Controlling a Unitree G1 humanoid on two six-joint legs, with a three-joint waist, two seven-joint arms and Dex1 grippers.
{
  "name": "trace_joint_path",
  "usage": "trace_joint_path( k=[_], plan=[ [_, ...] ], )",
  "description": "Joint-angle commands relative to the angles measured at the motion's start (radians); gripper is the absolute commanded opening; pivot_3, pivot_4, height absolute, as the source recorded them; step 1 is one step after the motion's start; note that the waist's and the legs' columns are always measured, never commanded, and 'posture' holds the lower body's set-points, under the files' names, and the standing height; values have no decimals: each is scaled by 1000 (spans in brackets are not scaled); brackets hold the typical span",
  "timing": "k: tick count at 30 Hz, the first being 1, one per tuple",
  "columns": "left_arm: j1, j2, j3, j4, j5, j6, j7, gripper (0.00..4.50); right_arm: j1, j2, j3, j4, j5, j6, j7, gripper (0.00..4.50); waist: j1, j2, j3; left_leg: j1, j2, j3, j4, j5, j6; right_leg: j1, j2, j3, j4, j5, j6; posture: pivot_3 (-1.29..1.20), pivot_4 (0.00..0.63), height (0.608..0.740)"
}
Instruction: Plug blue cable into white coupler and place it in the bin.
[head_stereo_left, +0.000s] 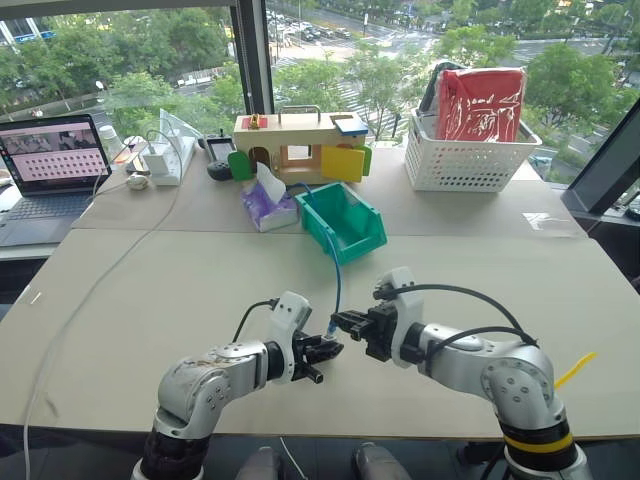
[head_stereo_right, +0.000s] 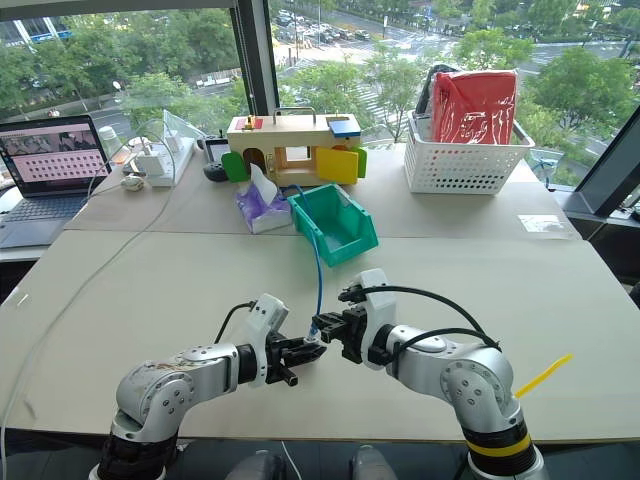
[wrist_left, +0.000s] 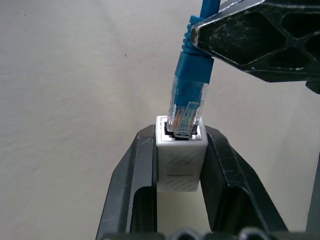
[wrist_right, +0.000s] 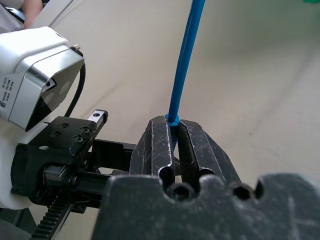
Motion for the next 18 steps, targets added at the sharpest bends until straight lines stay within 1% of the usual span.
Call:
trace_joint_path(
  k=[1,9,14,18],
  plan=[
    [-4,6,1,-29,-12,-22,-3,680,4,-5,-18,-30,12,34,-3,0,0,0,0,0,0,0,0,0,0,0,0,0,0,0,0,0,150,715],
    [-22,15,-12,-39,-5,-12,9,680,-26,-37,7,-23,-7,93,32,0,0,0,0,0,0,0,0,0,0,0,0,0,0,0,0,0,150,715],
    [-54,15,0,-68,-18,58,43,680,-56,-64,42,-21,-46,113,76,0,0,0,0,0,0,0,0,0,0,0,0,0,0,0,0,0,150,715],
    [-71,-4,18,-81,-28,105,68,680,-77,-89,75,-21,-88,116,129,0,-1,0,0,0,0,0,0,0,0,0,0,0,0,0,0,0,150,715]
  ],
)
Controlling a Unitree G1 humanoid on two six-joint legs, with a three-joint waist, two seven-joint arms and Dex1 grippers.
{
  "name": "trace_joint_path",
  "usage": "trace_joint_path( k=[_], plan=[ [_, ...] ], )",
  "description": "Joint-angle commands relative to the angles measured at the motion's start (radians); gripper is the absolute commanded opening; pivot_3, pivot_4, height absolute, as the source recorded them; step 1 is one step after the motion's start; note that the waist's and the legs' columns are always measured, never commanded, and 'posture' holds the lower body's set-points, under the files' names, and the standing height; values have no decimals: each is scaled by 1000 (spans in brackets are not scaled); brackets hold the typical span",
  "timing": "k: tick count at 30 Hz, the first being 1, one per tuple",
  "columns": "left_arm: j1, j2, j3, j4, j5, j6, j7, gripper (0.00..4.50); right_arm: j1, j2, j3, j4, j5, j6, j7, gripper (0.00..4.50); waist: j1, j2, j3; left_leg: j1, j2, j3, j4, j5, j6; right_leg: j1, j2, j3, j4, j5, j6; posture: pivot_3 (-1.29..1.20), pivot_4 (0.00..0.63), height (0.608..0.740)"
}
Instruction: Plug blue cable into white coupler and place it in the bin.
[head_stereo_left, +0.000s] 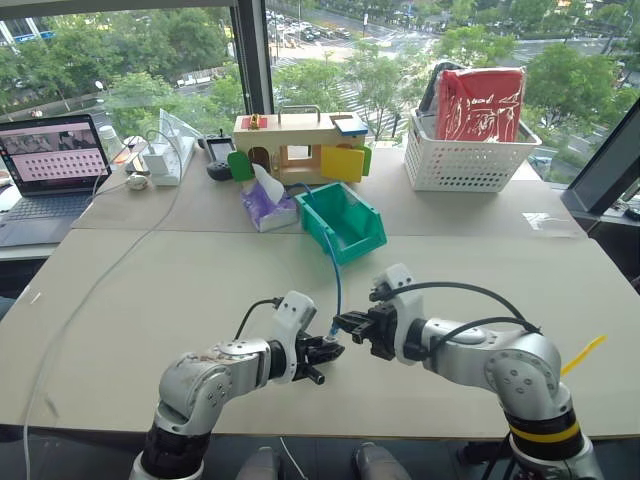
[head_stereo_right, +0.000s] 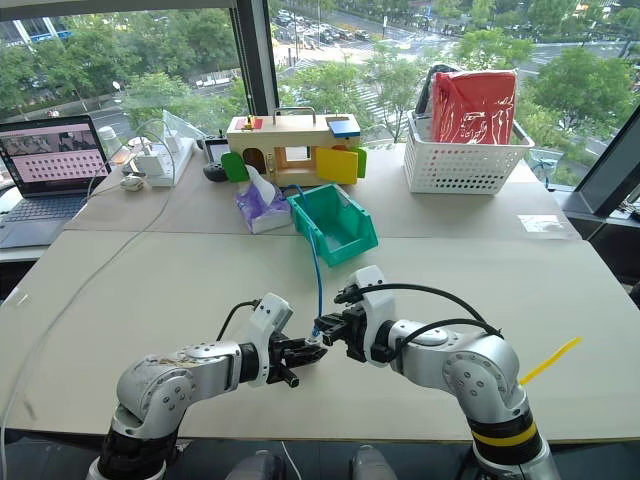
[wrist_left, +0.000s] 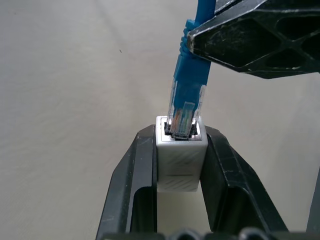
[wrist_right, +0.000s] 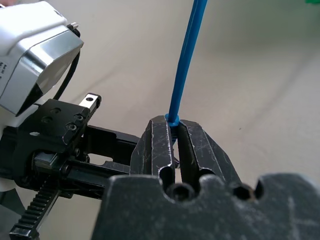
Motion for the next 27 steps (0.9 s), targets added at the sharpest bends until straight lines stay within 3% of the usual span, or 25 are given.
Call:
trace_joint_path(
  k=[1,7,19,27],
  plan=[
    [-34,-18,40,-56,-20,30,30,680,-6,-25,46,-12,-36,33,54,0,0,0,0,0,0,0,0,0,0,0,0,0,0,0,0,0,150,715],
    [-63,-74,88,-71,-29,81,72,680,-6,-12,59,-11,-66,40,93,0,2,0,0,0,0,0,0,0,0,0,0,0,0,0,0,0,150,715],
    [-46,-91,86,-107,-45,116,101,680,49,65,-45,16,94,188,108,0,1,-1,1,0,0,0,0,0,0,0,0,0,0,0,0,0,150,715],
    [0,-104,112,-158,-59,150,131,680,62,-28,37,37,20,197,214,0,1,-1,1,0,0,0,0,0,0,0,0,0,0,0,0,0,150,715]
  ],
)
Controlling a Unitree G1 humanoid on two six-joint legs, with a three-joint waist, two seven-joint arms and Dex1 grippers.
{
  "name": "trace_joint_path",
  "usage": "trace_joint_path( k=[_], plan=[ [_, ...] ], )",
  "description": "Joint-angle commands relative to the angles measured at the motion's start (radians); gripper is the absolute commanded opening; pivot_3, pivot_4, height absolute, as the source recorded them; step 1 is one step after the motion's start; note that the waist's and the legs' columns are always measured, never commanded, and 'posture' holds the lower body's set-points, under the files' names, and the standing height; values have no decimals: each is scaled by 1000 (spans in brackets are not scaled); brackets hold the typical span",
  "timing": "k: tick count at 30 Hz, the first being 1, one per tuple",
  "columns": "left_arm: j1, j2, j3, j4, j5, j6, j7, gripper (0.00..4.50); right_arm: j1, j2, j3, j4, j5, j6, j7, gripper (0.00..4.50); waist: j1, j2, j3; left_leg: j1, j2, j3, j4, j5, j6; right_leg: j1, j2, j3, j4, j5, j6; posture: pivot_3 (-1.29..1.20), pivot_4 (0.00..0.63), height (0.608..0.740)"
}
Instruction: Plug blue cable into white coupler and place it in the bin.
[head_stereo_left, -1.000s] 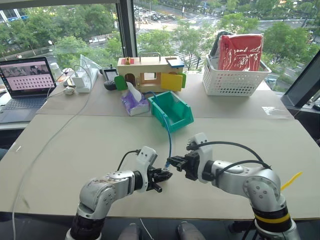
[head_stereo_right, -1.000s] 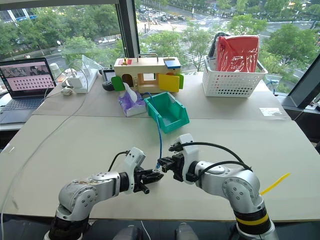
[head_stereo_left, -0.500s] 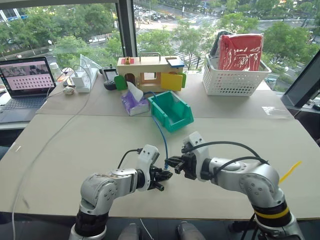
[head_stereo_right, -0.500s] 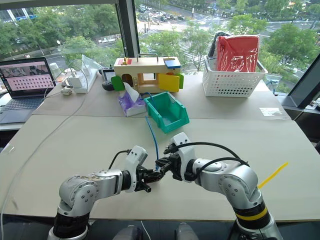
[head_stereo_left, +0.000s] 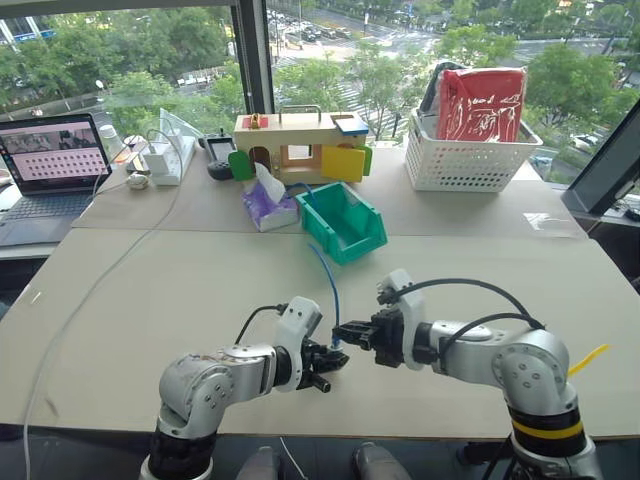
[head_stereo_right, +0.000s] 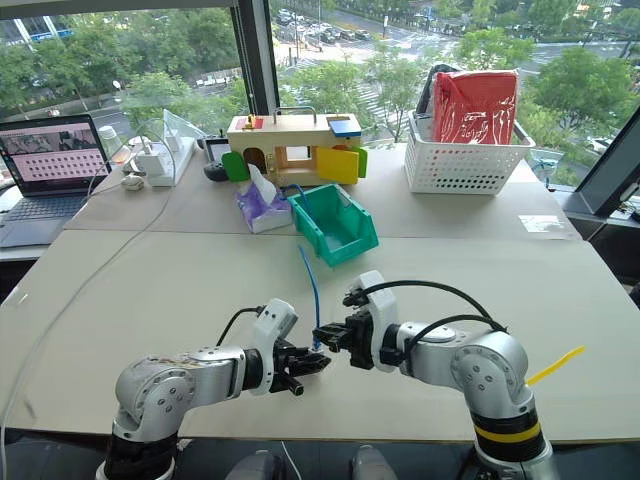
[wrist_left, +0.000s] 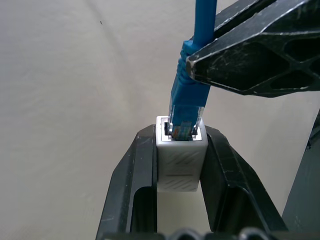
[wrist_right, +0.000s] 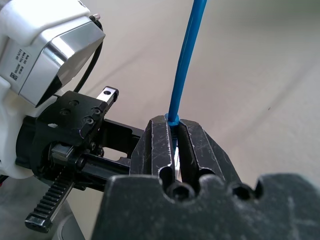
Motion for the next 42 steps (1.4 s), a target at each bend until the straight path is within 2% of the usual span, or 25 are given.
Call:
trace_joint_path(
  k=[1,4,8,13,17,18,20,21,22,23,25,26,27,29,32,34,38,41,42],
  plan=[
    [-2,-22,68,-96,-1,-15,35,680,44,-59,126,4,-24,73,78,0,0,0,0,0,0,0,0,0,0,0,0,0,0,0,0,0,150,715],
    [7,-29,79,-111,-5,0,46,680,42,-151,224,-16,-120,33,128,0,0,0,0,0,0,0,0,0,0,0,0,0,-1,0,0,0,150,715],
    [8,-34,90,-121,-9,16,54,680,73,-186,254,-8,-179,-18,176,0,2,-2,-2,1,0,-1,0,0,0,2,0,-1,-2,0,0,0,150,715],
    [-3,11,65,-119,9,4,48,680,96,-135,197,1,-189,-57,181,0,0,-3,-2,1,0,-1,0,0,0,2,0,-1,-2,0,0,0,150,715],
    [0,20,82,-103,-2,-17,31,680,84,-49,91,16,-170,-82,145,0,-4,-3,-2,2,1,-1,-1,0,0,2,1,-1,-2,0,0,0,150,715],
    [3,18,90,-102,-23,-13,12,1480,73,-32,65,22,-167,-84,135,0,-4,-4,-2,2,1,0,-1,0,0,1,1,0,-1,0,-1,0,150,715],
    [9,4,105,-96,-38,-19,3,2054,47,-4,15,30,-157,-88,120,0,-3,-4,-2,2,1,-1,0,0,0,1,2,-1,-1,1,-1,0,150,715],
    [12,18,97,-95,-43,-24,-12,2506,26,8,-27,34,-138,-84,107,0,-2,-4,-2,2,1,0,0,0,0,1,1,0,-1,1,-1,0,150,715],
    [14,32,91,-95,-46,-30,-26,2778,5,11,-62,37,-125,-82,102,0,-2,-4,-2,2,1,0,0,0,0,1,1,0,-1,1,-1,0,150,715],
    [17,45,89,-94,-55,-37,-46,3306,-24,11,-99,46,-107,-79,100,0,-2,-4,-2,1,1,0,0,0,0,0,1,0,-1,1,-1,0,150,715],
    [34,92,85,-100,-92,-57,-115,3900,-92,5,-177,76,-75,-77,93,0,-1,-4,-1,0,1,0,0,0,0,-1,1,0,-1,1,-1,0,150,715],
    [59,149,81,-109,-93,-104,-172,4266,-160,-35,-216,115,-81,-99,119,0,-1,-4,-1,0,1,0,0,0,0,-1,1,0,-1,1,-1,0,150,715],
    [76,191,76,-113,-92,-141,-211,4456,-209,-64,-239,145,-89,-113,139,0,-4,-4,0,0,1,0,0,0,0,-1,1,0,-1,1,-1,0,150,715],
    [109,229,97,-96,-96,-197,-249,4456,-290,-120,-254,207,-118,-142,183,0,-2,-3,2,0,1,1,-1,0,0,-2,1,0,-1,1,-2,0,150,715],
    [169,339,97,-89,-91,-318,-382,4456,-436,-254,-129,347,-275,-276,353,0,0,-3,2,0,1,1,-1,0,0,-2,1,-1,-2,1,-3,0,150,715],
    [198,400,96,-42,-50,-389,-422,4456,-564,-278,-15,521,-406,-413,478,0,-3,-3,2,0,1,1,-2,0,0,-2,1,-1,-4,0,-3,0,150,715],
    [193,421,114,50,12,-514,-415,4456,-745,-220,153,858,-629,-683,654,0,-10,-3,2,1,2,4,-3,0,0,-2,0,0,-4,1,-4,0,150,715],
    [188,426,138,83,43,-565,-394,4456,-837,-139,205,1106,-742,-863,729,0,-13,-4,3,0,2,3,-2,0,0,-2,0,0,-4,2,-4,0,150,715],
    [187,427,152,94,51,-564,-374,4456,-866,-108,213,1199,-778,-929,741,0,-14,-4,3,0,2,3,-3,0,0,-2,0,0,-4,4,-8,0,150,715]
  ],
)
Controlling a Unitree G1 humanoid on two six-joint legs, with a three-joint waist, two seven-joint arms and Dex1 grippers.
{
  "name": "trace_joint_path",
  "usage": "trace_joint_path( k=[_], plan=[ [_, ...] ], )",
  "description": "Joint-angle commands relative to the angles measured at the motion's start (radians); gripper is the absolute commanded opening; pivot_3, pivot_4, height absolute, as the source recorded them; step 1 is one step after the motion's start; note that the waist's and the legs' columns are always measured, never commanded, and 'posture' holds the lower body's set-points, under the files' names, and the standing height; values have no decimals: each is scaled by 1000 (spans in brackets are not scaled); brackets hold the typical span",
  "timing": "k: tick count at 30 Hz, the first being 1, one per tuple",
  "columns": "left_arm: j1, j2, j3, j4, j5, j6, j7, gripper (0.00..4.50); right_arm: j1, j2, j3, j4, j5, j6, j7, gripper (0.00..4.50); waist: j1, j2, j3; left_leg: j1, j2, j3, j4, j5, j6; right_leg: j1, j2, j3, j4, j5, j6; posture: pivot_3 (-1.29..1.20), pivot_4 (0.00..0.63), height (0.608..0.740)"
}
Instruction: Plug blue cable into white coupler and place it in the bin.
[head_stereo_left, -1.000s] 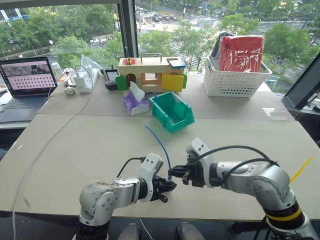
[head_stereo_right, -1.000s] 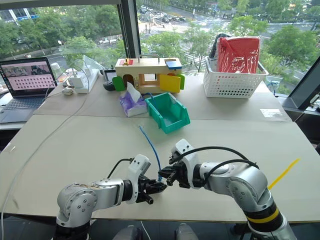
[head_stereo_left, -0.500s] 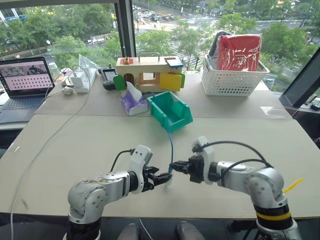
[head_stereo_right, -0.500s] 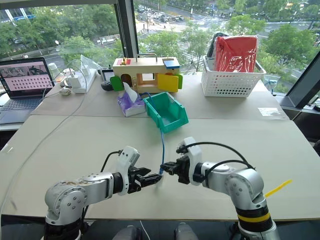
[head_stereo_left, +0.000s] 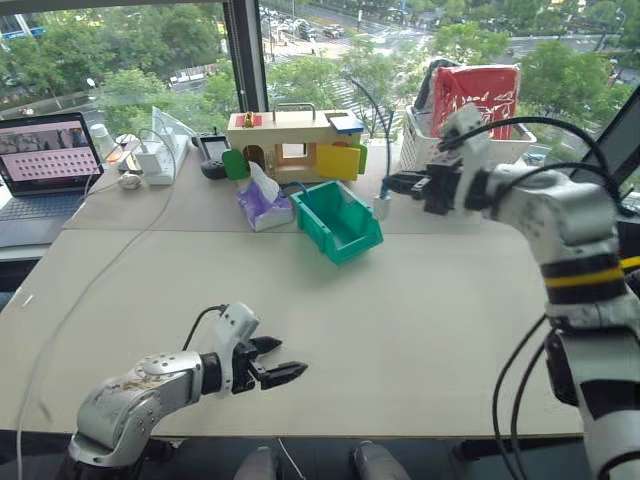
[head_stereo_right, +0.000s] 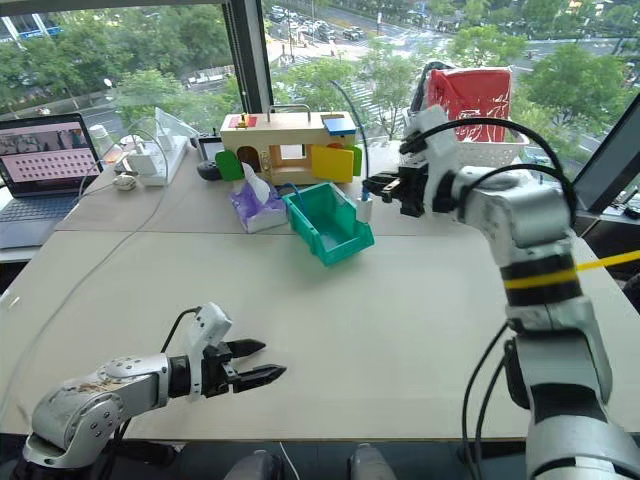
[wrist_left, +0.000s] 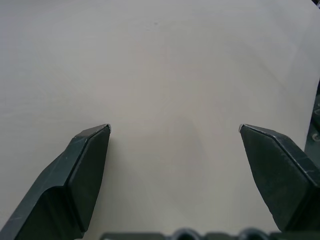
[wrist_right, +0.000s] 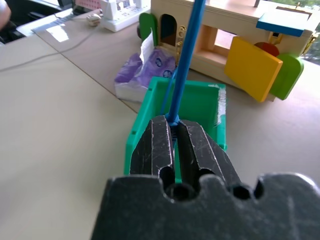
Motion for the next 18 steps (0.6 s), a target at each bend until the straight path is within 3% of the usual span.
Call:
trace_joint_path(
  k=[1,8,10,12,18],
  plan=[
    [-6,5,63,26,32,-48,48,4456,-108,87,30,313,-148,-272,77,0,-1,0,0,-1,0,0,0,0,0,0,0,0,0,1,-2,0,150,715],
    [9,-45,140,12,34,-106,114,4456,-208,200,12,630,-279,-509,95,0,3,0,2,-6,-1,-2,0,-2,-3,-5,-3,-2,1,2,-2,0,150,715],
    [-1,-86,155,-8,63,-170,163,4500,-229,238,-16,682,-284,-534,85,868,3,0,2,-6,-1,-2,0,-2,-4,-5,-2,-2,1,2,-2,0,150,715],
    [-15,-114,159,-12,85,-206,201,4500,-244,257,-38,712,-293,-554,79,1425,2,0,2,-6,-1,-2,0,-2,-4,-5,-3,-2,2,2,-2,0,150,715],
    [-109,-154,154,82,227,-338,325,4500,-260,242,-134,706,-275,-556,110,3539,10,0,2,-6,-1,-3,1,-2,-4,-5,-3,-2,4,3,-2,0,150,715]
  ],
)
